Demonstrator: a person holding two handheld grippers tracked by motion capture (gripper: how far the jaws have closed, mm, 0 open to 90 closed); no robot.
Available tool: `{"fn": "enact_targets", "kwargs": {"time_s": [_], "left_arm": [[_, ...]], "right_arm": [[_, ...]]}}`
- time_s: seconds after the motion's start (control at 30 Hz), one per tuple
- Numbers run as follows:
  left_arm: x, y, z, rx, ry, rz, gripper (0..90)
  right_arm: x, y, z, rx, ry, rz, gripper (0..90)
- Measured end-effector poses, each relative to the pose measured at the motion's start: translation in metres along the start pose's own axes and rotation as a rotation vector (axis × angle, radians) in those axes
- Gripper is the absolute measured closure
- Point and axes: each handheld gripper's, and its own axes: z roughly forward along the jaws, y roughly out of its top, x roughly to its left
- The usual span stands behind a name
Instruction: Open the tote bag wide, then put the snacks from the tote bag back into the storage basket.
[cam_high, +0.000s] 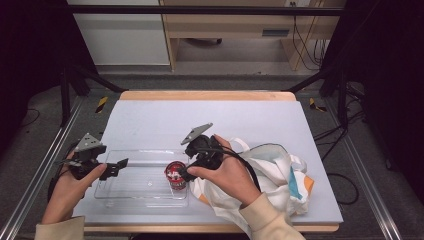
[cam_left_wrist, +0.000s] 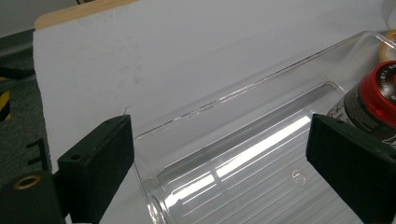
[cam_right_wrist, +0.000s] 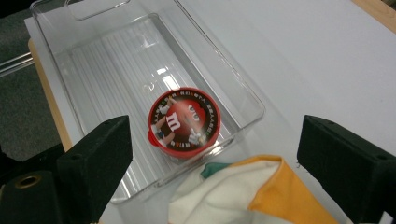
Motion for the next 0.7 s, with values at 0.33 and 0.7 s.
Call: {"fn": "enact_targets", "kwargs": {"time_s": [0.33, 0.7], "left_arm": [[-0.009, 0.007, -0.002, -0.015, 0.0, 0.029, 7.9], [-0.025, 0.013, 0.003, -0.01, -0.009, 0.062, 7.3]], "right_arm": [[-0.009, -0.01, -0.022, -0.056, -0.031, 0.013, 9.6], [-0.016, -0.023, -0.049, -0.129, -0.079, 0.027, 8.4]]}}
